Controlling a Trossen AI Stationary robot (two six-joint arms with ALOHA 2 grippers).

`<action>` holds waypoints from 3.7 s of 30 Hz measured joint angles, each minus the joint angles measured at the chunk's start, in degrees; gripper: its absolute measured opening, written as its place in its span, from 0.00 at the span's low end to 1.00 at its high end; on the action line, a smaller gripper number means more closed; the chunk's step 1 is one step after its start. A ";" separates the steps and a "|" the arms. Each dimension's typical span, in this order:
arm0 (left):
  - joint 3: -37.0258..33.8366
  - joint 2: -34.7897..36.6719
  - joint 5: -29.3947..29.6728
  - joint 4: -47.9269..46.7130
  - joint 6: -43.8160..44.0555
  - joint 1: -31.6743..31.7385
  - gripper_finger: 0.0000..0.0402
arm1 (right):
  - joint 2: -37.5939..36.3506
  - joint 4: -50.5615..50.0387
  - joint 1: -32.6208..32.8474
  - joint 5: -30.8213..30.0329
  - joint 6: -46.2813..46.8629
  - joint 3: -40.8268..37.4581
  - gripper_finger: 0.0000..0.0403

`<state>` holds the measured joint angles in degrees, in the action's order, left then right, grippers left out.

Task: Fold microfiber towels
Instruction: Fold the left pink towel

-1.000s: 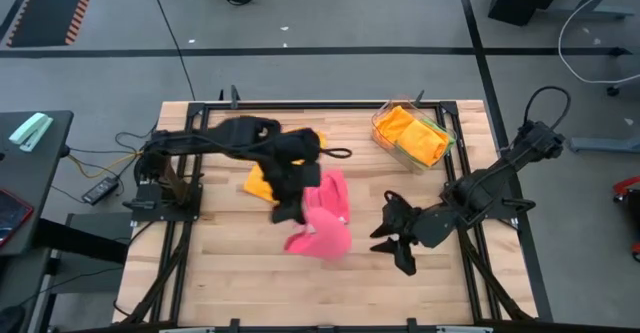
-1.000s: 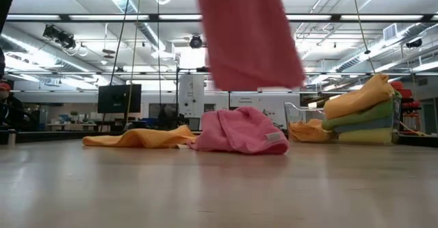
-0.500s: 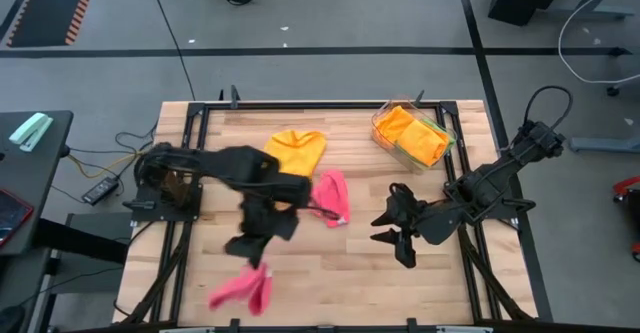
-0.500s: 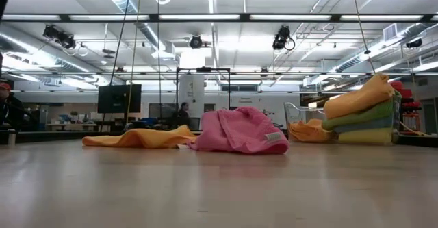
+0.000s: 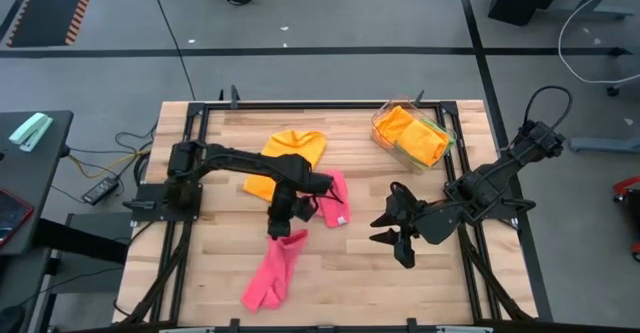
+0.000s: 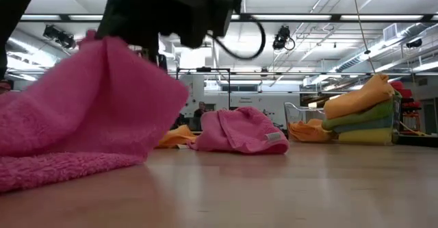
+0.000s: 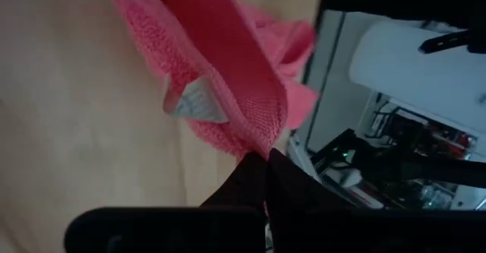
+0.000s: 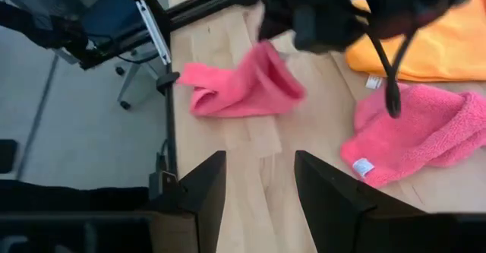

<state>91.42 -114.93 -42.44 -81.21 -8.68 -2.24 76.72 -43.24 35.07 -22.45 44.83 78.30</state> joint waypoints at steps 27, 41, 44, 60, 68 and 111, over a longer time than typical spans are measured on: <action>17.31 3.93 0.13 7.41 12.60 -3.50 0.01 | 15.48 53.60 -6.22 1.61 -23.84 -28.74 0.73; 17.66 3.95 0.20 8.07 15.51 -3.08 0.01 | 21.19 55.55 -7.72 -4.64 -26.12 -19.28 0.68; 18.94 4.03 0.22 8.40 15.49 -3.08 0.02 | 20.26 54.84 -7.62 -3.96 -27.51 -19.28 0.56; 18.28 4.02 5.35 11.73 11.70 -8.34 0.06 | 14.74 30.02 -7.07 13.51 -16.02 -9.04 0.02; 19.28 4.04 10.51 13.97 14.02 -9.63 0.27 | 14.89 21.51 -7.53 22.82 -7.14 -3.87 0.02; 20.92 3.90 22.32 31.94 17.99 -10.53 0.24 | 8.23 4.39 -7.56 32.68 12.32 3.67 0.01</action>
<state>112.34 -111.04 -20.12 -49.27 9.31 -12.77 84.95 -38.84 27.51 10.23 57.14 81.97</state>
